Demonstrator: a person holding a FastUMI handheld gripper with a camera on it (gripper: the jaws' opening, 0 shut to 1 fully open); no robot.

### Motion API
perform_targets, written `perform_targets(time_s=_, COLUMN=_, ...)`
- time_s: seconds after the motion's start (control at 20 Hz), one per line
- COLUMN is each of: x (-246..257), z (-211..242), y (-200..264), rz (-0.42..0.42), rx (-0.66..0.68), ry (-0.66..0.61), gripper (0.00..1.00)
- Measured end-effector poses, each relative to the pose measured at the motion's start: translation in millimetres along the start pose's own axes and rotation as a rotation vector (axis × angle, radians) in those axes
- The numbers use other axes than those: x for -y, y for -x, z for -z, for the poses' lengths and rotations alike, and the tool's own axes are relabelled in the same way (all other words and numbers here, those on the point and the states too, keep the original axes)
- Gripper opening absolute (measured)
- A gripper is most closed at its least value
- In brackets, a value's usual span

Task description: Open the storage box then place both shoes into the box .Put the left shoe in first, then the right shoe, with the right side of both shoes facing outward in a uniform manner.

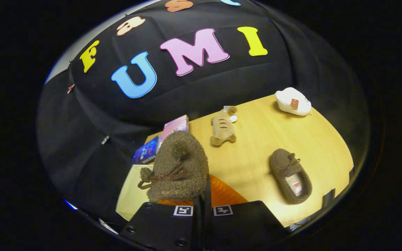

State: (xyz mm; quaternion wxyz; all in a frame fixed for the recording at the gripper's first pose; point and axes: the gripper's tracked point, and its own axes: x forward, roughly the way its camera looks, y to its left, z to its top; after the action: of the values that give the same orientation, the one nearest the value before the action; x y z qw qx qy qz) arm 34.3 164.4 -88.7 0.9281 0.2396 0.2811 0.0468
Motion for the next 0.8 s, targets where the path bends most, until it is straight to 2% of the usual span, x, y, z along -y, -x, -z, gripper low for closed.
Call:
perform_targets(time_s=0.15, x=-46.2, z=9.0, y=-5.4, rz=-0.049, rx=-0.042, ry=-0.022, gripper=0.06)
perform_targets(time_s=0.45, x=-118.8, z=60.8, y=-49.0, rz=-0.077, rx=-0.157, ry=-0.021, gripper=0.06)
perform_targets(time_s=0.8, x=-138.8, z=136.4, y=-111.2, rz=0.039, rx=-0.277, ry=0.017, gripper=0.07)
